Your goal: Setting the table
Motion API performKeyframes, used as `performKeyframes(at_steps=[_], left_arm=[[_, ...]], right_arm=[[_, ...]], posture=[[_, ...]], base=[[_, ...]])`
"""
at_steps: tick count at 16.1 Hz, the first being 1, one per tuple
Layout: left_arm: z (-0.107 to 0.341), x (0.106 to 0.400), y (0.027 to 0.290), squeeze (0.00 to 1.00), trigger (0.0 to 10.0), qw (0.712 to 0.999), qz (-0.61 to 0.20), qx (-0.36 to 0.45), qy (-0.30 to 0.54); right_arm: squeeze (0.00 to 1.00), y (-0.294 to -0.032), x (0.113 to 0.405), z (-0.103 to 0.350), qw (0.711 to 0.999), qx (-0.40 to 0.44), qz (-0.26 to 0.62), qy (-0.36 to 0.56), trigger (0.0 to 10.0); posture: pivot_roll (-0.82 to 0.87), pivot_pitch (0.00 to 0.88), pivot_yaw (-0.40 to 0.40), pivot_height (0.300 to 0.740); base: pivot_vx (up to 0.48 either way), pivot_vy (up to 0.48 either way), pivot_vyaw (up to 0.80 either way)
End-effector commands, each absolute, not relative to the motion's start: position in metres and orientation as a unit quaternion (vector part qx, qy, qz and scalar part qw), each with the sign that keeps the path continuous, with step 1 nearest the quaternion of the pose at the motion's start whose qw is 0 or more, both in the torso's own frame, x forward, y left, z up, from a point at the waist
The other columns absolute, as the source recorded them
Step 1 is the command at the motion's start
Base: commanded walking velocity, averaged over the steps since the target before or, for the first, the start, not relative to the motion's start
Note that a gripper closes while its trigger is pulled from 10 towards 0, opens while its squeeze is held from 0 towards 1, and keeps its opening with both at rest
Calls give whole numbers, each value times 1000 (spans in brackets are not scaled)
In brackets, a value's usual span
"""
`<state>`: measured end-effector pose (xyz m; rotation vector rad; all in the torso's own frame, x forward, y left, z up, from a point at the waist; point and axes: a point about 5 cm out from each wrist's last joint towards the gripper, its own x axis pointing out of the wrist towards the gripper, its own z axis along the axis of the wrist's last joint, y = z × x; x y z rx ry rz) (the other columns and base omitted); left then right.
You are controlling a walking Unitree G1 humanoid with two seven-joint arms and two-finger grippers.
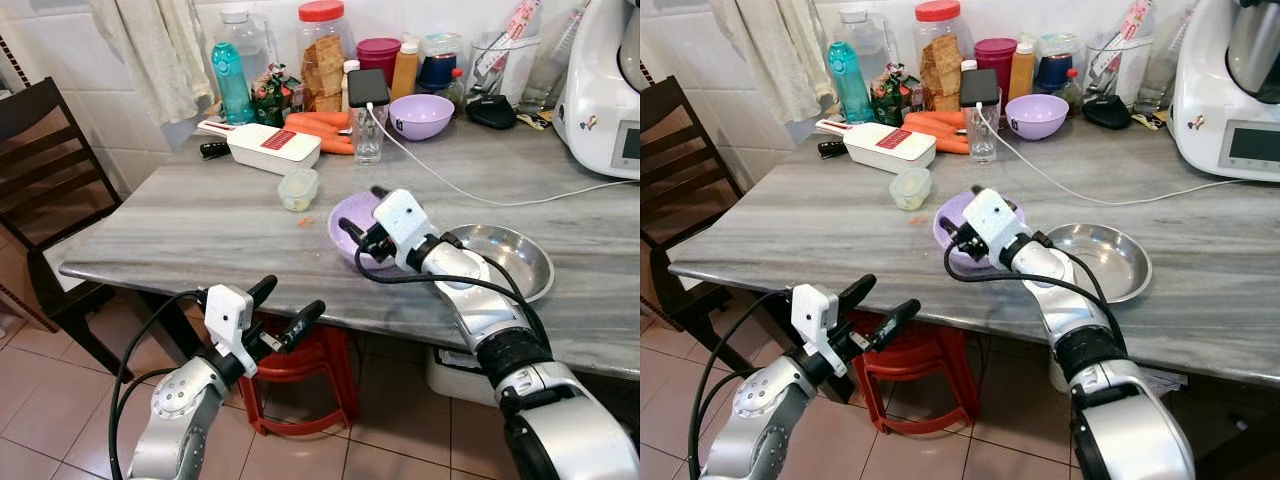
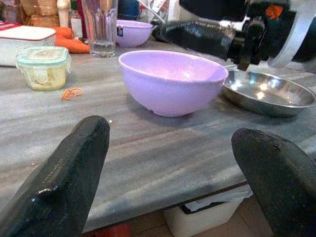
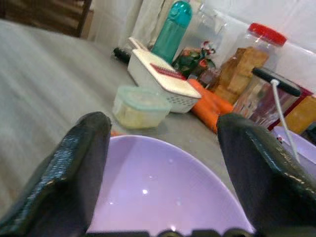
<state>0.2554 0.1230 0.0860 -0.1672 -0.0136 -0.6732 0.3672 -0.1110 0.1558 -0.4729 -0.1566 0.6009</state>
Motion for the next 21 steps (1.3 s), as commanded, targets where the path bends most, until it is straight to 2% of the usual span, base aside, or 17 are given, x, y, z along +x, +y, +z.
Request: performKeyframes(at_steps=[1,4,6,7,8,11,13,16,21], left_arm=[[87,258,124,0,10000,939,-334,-74,-5],[88,259,125,0,10000,940,-334,-74,-7],[88,258,125,0,10000,939,-336,-74,-8],[88,257,127,0,10000,939,-337,-73,-7],[87,256,127,0,10000,938,-338,-73,-6],[88,257,124,0,10000,934,-349,-76,-5],[89,258,121,0,10000,932,-353,-79,-5],[89,259,120,0,10000,932,-353,-79,-6],[86,258,122,0,10000,935,-344,-81,0]], right_arm=[[1000,-112,366,160,933,-212,279,-85,10000],[1000,-123,358,173,953,-190,205,-117,10000],[1000,-143,351,176,968,-189,115,-118,10000],[1000,-165,344,170,975,-193,43,-96,10000],[1000,-178,339,162,980,-186,14,-69,10000],[1000,-199,326,148,983,-183,-30,-15,10000],[1000,-196,319,145,987,-162,-23,3,10000],[1000,-166,313,146,993,-113,25,12,10000],[1000,-149,297,142,993,-104,55,18,10000]], posture=[[-97,0,119,740],[-101,0,117,740],[-104,0,113,740],[-107,0,114,740],[-112,0,116,740],[-117,0,118,740],[-125,0,123,740],[-124,0,122,740],[-112,0,114,740]], base=[[0,0,0],[0,0,0],[0,0,0],[0,0,0],[0,0,0],[0,0,0],[0,0,0],[0,0,0],[0,0,0]])
